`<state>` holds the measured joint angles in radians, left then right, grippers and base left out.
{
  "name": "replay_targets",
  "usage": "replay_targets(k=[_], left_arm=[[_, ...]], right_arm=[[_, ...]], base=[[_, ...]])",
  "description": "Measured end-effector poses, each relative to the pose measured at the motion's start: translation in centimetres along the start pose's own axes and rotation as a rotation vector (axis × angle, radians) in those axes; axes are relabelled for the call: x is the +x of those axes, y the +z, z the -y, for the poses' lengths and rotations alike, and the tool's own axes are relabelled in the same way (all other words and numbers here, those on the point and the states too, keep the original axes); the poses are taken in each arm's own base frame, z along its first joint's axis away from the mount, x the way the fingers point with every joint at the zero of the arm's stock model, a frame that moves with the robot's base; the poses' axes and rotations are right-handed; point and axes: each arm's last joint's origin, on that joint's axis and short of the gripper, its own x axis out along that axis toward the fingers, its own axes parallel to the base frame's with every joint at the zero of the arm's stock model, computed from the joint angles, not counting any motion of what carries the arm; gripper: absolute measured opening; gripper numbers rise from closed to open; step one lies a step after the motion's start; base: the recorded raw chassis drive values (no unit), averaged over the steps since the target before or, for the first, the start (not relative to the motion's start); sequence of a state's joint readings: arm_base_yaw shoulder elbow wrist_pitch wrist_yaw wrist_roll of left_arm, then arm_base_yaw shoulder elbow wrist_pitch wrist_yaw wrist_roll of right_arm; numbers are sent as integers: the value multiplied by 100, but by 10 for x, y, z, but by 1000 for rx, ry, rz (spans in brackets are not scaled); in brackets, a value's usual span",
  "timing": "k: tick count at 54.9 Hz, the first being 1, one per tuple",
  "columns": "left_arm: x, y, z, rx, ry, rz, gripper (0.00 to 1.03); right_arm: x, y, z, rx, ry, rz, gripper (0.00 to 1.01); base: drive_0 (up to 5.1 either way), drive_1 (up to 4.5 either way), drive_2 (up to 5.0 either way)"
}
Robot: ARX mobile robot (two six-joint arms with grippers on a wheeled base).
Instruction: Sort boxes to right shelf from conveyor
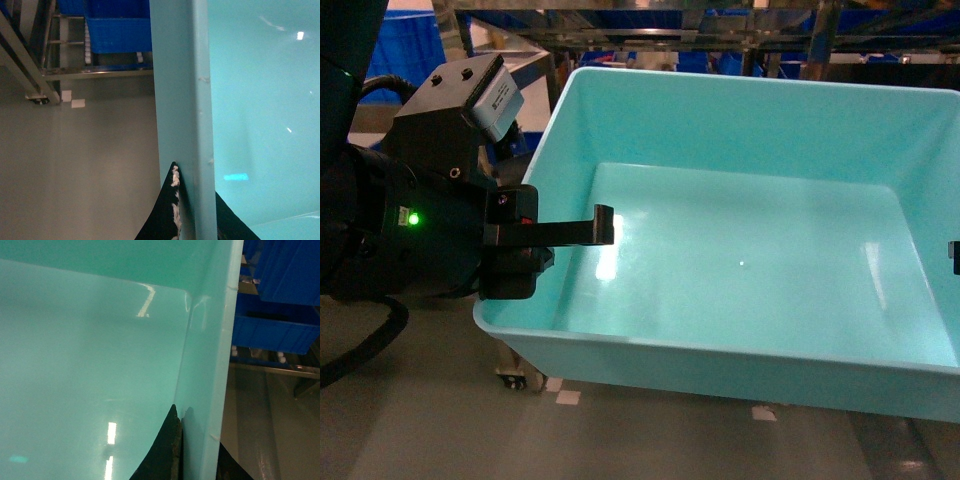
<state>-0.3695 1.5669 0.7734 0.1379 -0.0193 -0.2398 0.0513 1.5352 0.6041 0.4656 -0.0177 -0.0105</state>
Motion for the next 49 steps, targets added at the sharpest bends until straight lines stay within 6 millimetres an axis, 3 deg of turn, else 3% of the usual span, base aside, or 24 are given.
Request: replay_targets(k=[23,37,49], left_arm=[[0,0,0,0,1,-2,2],[0,0,-1,-2,2,-1,2],[0,0,-1,-2,1,-3,2]], right_arm=[[0,0,0,0,0,-1,2],[0,0,0,1,2,0,2],[0,0,0,1,2,-3,2]], base=[[-498,247,247],[0,0,0],[-2,424,-428]])
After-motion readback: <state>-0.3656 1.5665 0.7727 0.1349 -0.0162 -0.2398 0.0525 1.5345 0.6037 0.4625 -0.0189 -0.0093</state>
